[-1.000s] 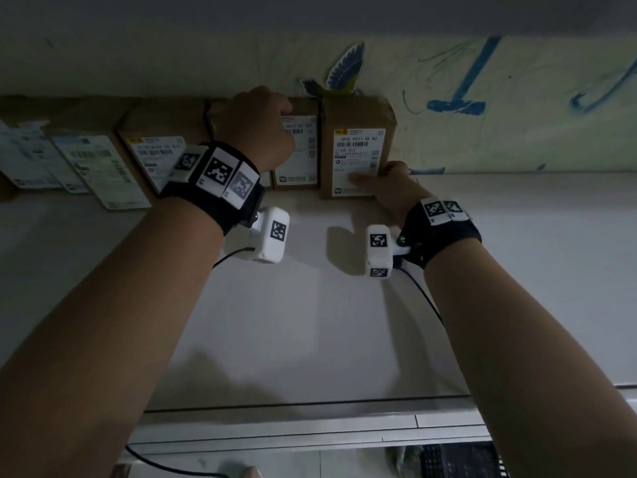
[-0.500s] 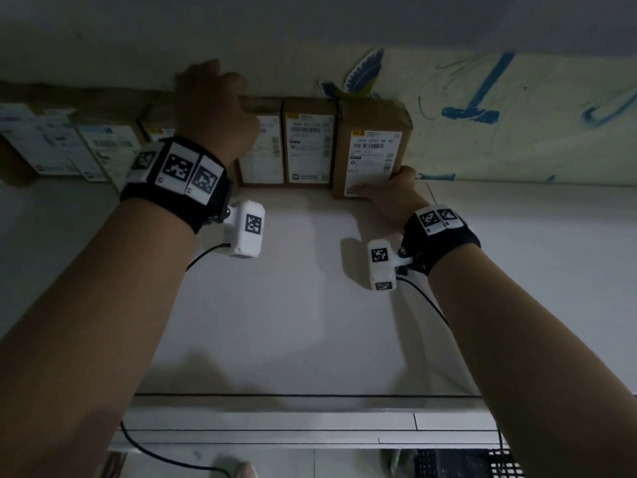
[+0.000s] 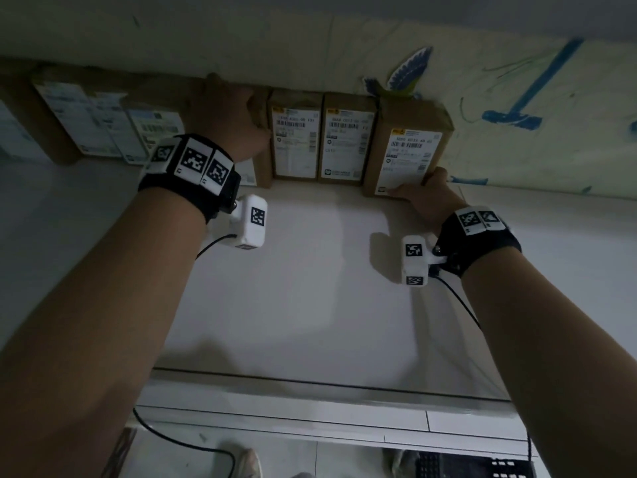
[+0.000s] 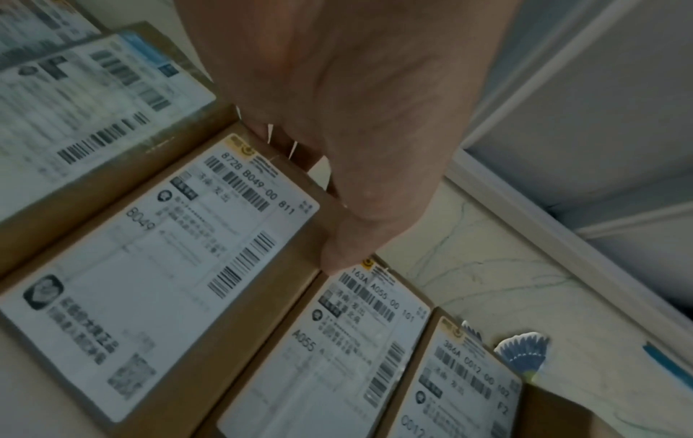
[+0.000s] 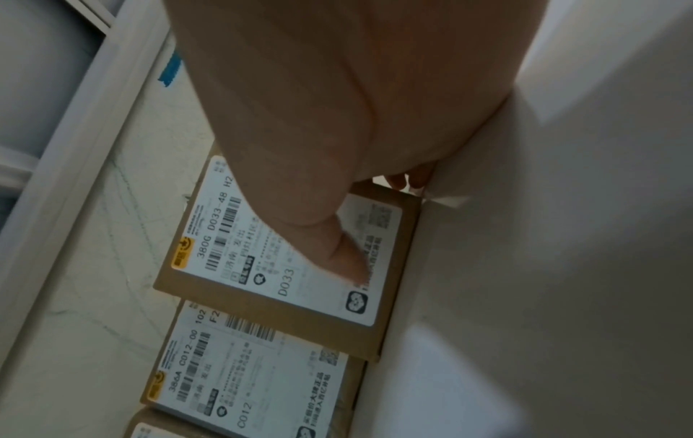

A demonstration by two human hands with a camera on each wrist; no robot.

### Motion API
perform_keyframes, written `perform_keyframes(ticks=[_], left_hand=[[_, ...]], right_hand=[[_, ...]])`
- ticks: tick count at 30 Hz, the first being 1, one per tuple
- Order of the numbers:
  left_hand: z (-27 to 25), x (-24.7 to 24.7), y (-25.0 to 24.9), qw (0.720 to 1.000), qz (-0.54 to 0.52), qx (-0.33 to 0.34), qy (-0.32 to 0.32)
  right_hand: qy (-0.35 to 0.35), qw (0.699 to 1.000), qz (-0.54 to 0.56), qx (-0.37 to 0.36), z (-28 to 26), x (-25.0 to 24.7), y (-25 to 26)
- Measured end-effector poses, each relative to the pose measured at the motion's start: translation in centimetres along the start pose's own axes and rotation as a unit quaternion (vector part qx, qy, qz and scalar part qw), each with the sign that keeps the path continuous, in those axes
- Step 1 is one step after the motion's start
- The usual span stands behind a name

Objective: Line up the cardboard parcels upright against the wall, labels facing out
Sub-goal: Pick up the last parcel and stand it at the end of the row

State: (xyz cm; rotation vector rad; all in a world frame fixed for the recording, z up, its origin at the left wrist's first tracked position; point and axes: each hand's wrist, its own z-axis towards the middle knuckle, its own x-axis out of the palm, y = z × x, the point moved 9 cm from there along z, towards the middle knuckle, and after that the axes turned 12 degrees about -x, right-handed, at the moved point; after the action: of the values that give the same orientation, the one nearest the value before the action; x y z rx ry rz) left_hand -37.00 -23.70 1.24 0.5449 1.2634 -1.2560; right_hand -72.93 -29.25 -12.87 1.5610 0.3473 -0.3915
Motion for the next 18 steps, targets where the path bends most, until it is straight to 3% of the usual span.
perform_keyframes(ticks=[6, 12, 14, 18], left_hand=[[-0.1, 0.1, 1.7, 0.993, -0.068, -0.001, 0.095], [-2.4, -2.8, 2.5, 0.975, -0.211, 0.057, -0.043], [-3.5, -3.0, 2.0, 0.969, -0.227, 0.086, -0.057], [-4.7, -2.1, 1.1, 0.958, -0.259, 0.113, -0.042]], right_hand=[[-0.015, 0.999, 0.027, 0.025, -1.2, -1.5, -0.1], [-0.023, 0.997, 0.048, 0.055, -2.8, -2.4, -0.2], [-0.023, 0.997, 0.048, 0.058, -3.7, -1.7, -0.2], [-0.088, 0.989, 0.085, 0.078, -6.1, 0.3, 0.2]])
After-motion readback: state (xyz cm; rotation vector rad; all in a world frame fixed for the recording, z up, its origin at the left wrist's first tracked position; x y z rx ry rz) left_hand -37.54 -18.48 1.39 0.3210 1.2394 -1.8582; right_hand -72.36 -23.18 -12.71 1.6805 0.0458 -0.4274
